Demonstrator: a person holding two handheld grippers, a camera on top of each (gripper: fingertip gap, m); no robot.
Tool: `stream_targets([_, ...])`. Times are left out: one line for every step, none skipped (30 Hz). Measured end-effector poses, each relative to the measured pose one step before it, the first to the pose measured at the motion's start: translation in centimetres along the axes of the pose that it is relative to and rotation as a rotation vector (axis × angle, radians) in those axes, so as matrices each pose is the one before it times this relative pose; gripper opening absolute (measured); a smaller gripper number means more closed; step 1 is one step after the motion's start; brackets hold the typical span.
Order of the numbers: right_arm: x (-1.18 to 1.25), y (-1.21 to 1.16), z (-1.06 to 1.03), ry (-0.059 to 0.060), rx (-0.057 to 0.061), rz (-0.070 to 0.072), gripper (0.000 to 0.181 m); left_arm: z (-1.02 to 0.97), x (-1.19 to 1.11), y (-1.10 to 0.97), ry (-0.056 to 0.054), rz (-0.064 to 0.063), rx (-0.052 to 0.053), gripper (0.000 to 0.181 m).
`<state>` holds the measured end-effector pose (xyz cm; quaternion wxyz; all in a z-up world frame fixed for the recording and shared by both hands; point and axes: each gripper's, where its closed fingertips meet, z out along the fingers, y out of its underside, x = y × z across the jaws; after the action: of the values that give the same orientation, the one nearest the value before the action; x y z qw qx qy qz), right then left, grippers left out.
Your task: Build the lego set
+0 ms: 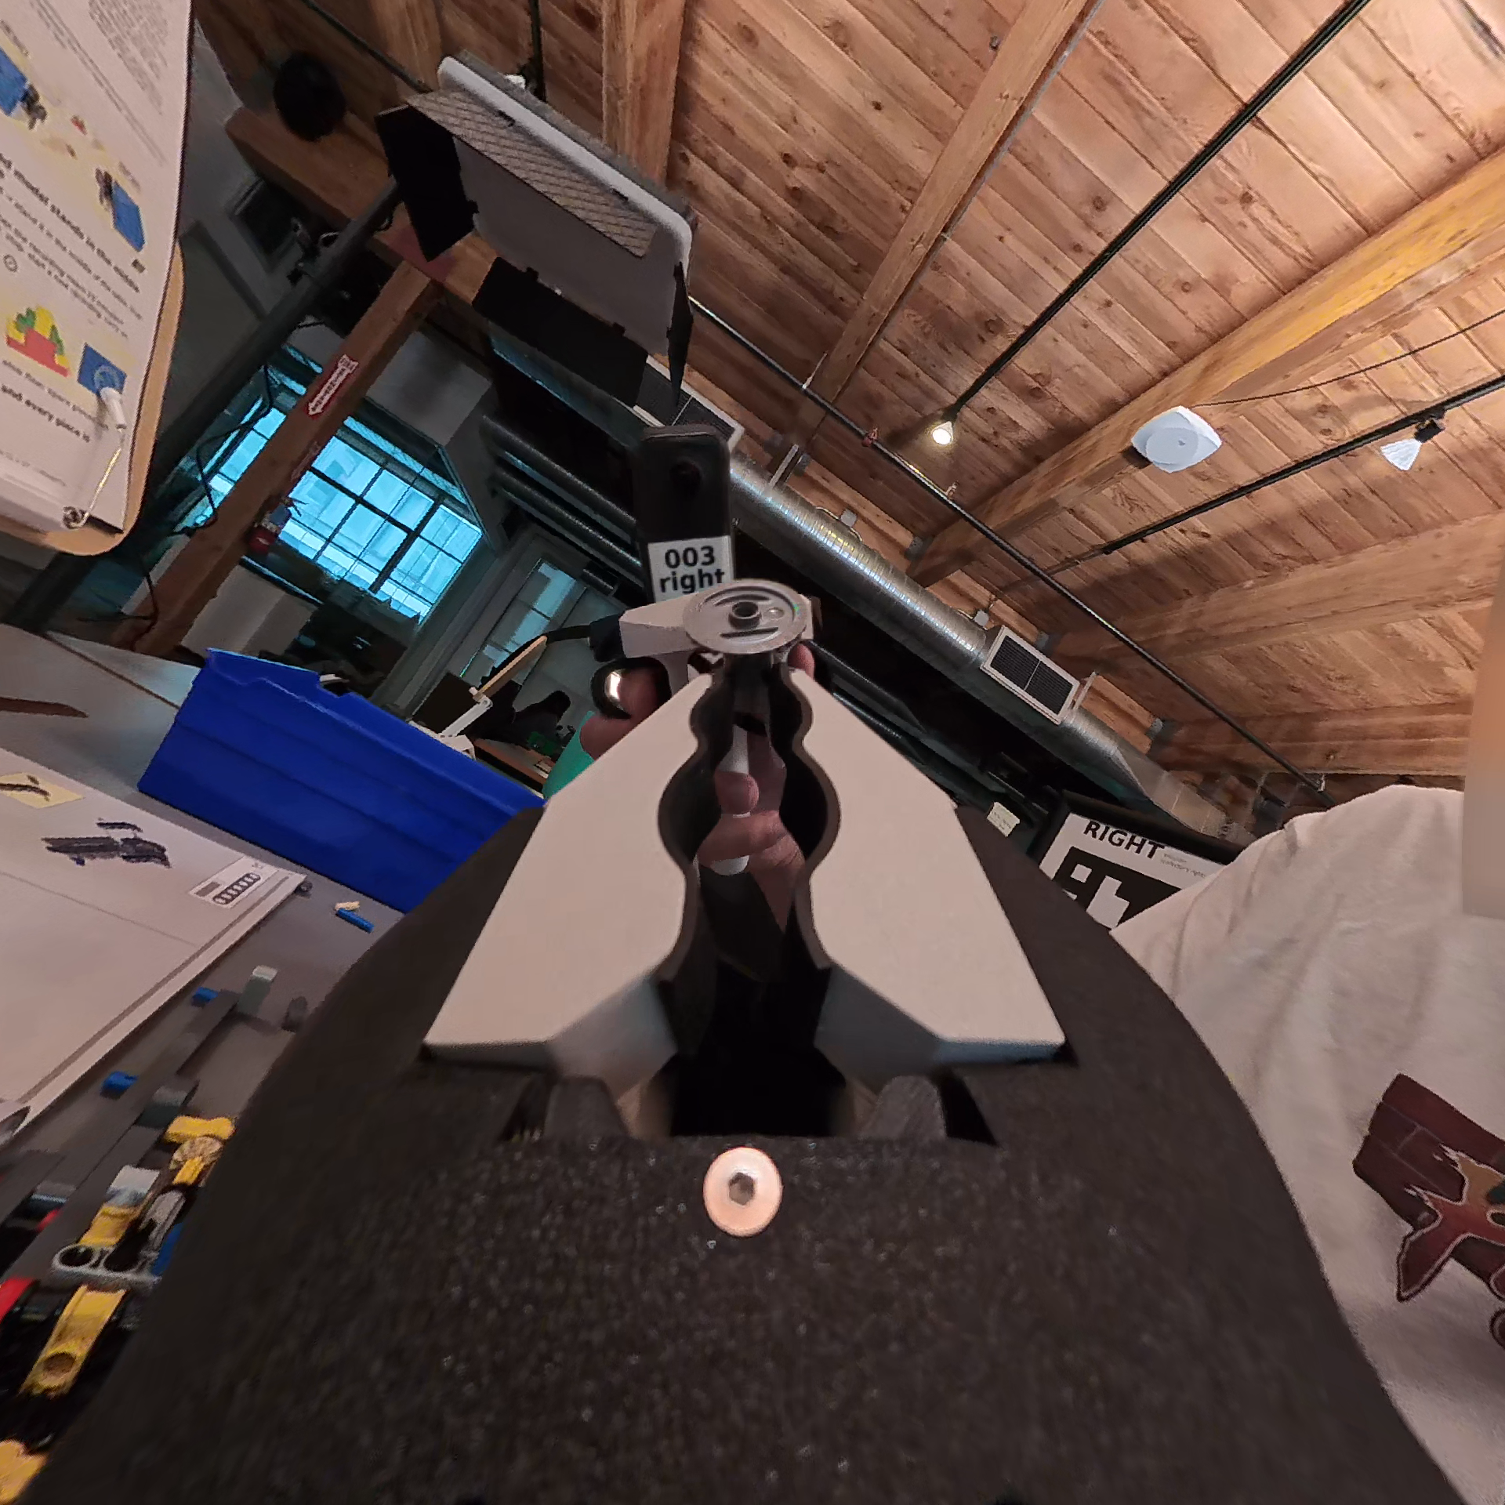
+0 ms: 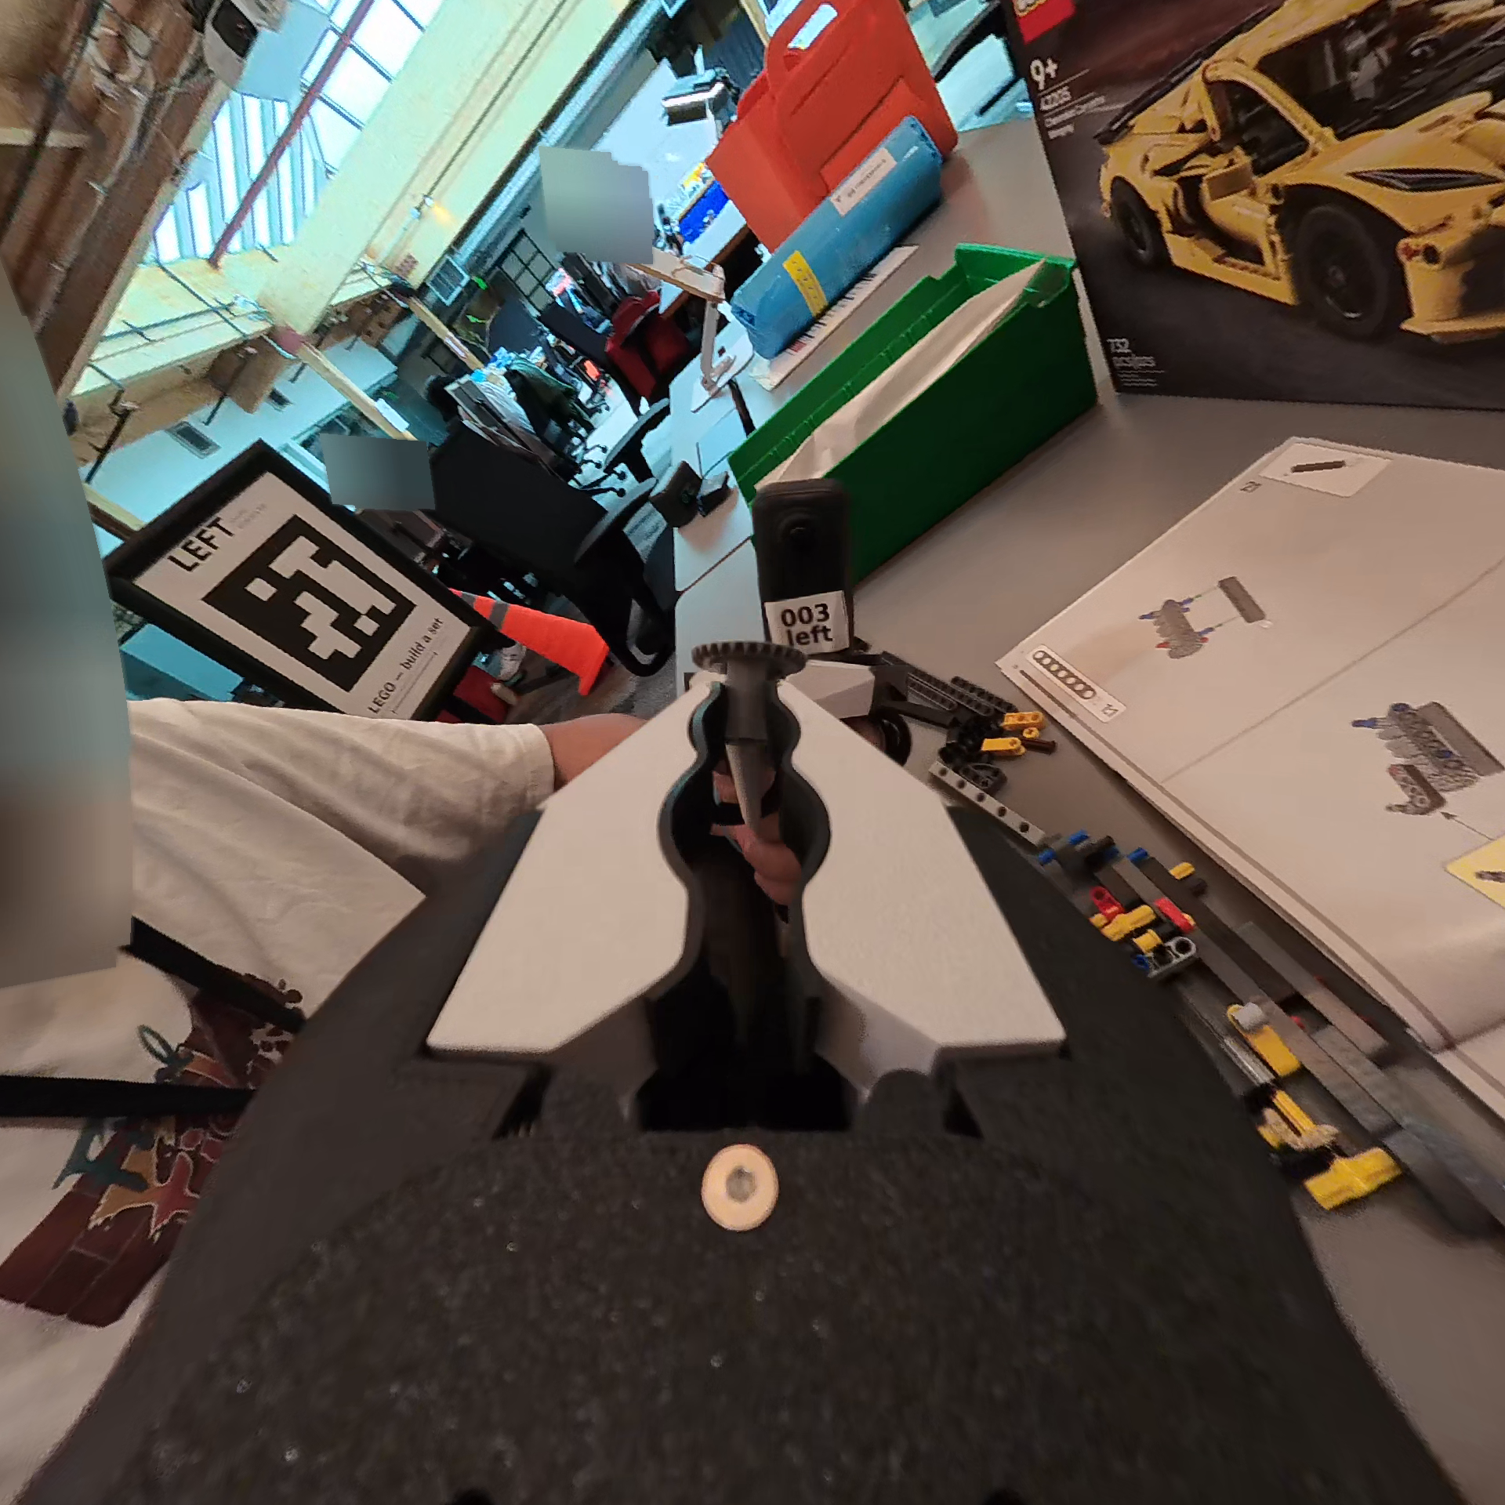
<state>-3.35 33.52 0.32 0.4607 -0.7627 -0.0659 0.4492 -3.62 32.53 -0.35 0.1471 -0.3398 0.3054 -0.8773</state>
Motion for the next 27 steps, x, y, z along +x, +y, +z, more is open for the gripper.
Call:
stream_targets([-0.242, -0.030, 0.064, -0.0125, 0.0042, -0.0035, 0.008, 0.019, 0.169, -0.053, 0.0046, 0.0063, 0.0031, 0.008])
stream_targets([-0.124, -0.051, 0.052, -0.0019, 0.0040, -0.0084, 0.008, 0.016, 0.127, -0.055, 0.0041, 0.0030, 0.0031, 0.007])
stream_targets([-0.084, 0.009, 0.039, 0.0029, 0.0002, -0.0135, 0.009, -0.021, 0.080, -0.055, 0.0031, 0.0012, 0.0026, 0.007])
stream_targets([0.002, 0.038, 0.027, 0.0086, -0.0038, -0.0131, 0.009, -0.041, 0.019, -0.103, -0.0002, 0.0020, 0.0052, 0.007])
stream_targets([0.133, 0.031, 0.017, 0.0168, -0.0051, -0.0140, 0.011, -0.023, -0.017, -0.067, -0.0023, 0.0034, 0.0029, 0.007])
stream_targets([0.117, 0.072, 0.026, 0.0149, -0.0072, -0.0122, 0.013, -0.022, -0.003, -0.047, -0.0018, 0.0039, 0.0016, 0.007])
stream_targets([-0.008, 0.088, 0.028, 0.0051, -0.0096, -0.0094, 0.014, 0.000, 0.049, -0.055, 0.0014, 0.0030, 0.0023, 0.007])
stream_targets([-0.071, 0.037, 0.024, 0.0004, -0.0062, -0.0054, 0.016, 0.007, 0.098, -0.017, 0.0041, 0.0025, 0.0003, 0.007])
stream_targets([-0.025, -0.036, 0.021, 0.0008, -0.0019, -0.0018, 0.018, 0.011, 0.086, -0.008, 0.0029, 0.0025, 0.0002, 0.007])
stream_targets([-0.017, -0.039, 0.011, 0.0005, -0.0015, -0.0008, 0.018, 0.017, 0.040, -0.017, 0.0001, 0.0025, -0.0002, 0.007])
stream_targets([-0.003, 0.010, 0.023, 0.0014, -0.0043, 0.0002, 0.018, -0.013, 0.018, -0.019, -0.0007, 0.0034, 0.0007, 0.007])
stream_targets([-0.031, 0.018, 0.026, 0.0005, -0.0047, -0.0010, 0.018, 0.003, -0.004, -0.003, -0.0005, 0.0026, -0.0012, 0.007])
stream_targets([-0.042, 0.015, 0.040, 0.0003, -0.0038, -0.0023, 0.018, 0.000, 0.022, 0.041, 0.0015, 0.0009, -0.0032, 0.007])
stream_targets([-0.098, 0.063, 0.068, -0.0023, -0.0062, -0.0024, 0.018, 0.001, 0.048, -0.017, 0.0029, 0.0001, 0.0011, 0.007])
stream_targets([-0.077, 0.021, 0.057, -0.0018, -0.0030, -0.0009, 0.018, 0.007, 0.034, -0.004, 0.0019, -0.0010, 0.0013, 0.007])
stream_targets([-0.087, 0.039, 0.070, -0.0032, -0.0043, -0.0008, 0.019, 0.020, 0.010, 0.041, 0.0011, -0.0004, -0.0021, 0.007])
stream_targets([-0.090, 0.172, 0.100, -0.0049, -0.0117, 0.0004, 0.021, 0.019, 0.029, 0.025, 0.0014, -0.0003, -0.0001, 0.007])
stream_targets([-0.057, 0.063, 0.069, -0.0030, -0.0059, -0.0005, 0.020, 0.003, 0.000, 0.018, 0.0000, -0.0011, -0.0002, 0.007])
stream_targets([0.040, -0.042, 0.020, 0.0038, 0.0016, 0.0002, 0.020, 0.005, -0.054, 0.023, -0.0026, -0.0001, 0.0000, 0.007])
stream_targets([0.038, -0.016, 0.006, 0.0027, -0.0026, 0.0014, 0.019, -0.021, -0.067, -0.029, -0.0029, -0.0010, 0.0022, 0.007])
stream_targets([-0.066, -0.101, -0.019, -0.0014, 0.0009, 0.0004, 0.017, 0.000, -0.046, 0.014, -0.0011, -0.0026, -0.0009, 0.007])
stream_targets([0.037, -0.090, -0.021, 0.0070, 0.0007, -0.0015, 0.016, 0.016, -0.026, 0.040, -0.0002, -0.0019, -0.0026, 0.007])
stream_targets([0.070, -0.046, -0.024, 0.0086, -0.0049, 0.0015, 0.015, 0.015, -0.036, 0.012, -0.0027, 0.0008, -0.0012, 0.007])
stream_targets([0.103, -0.045, -0.052, 0.0111, -0.0073, -0.0015, 0.009, 0.005, -0.068, 0.034, -0.0036, 0.0010, -0.0017, 0.007])
stream_targets([0.125, 0.001, -0.013, 0.0136, -0.0104, -0.0045, 0.009, 0.001, -0.070, 0.011, -0.0024, -0.0016, -0.0007, 0.008])
stream_targets([0.092, 0.013, 0.031, 0.0145, -0.0096, -0.0120, 0.009, -0.025, -0.055, -0.016, -0.0003, -0.0045, 0.0004, 0.007])
stream_targets([0.094, 0.029, 0.016, 0.0161, -0.0106, -0.0157, 0.008, -0.021, -0.097, 0.006, -0.0028, -0.0039, -0.0006, 0.007])
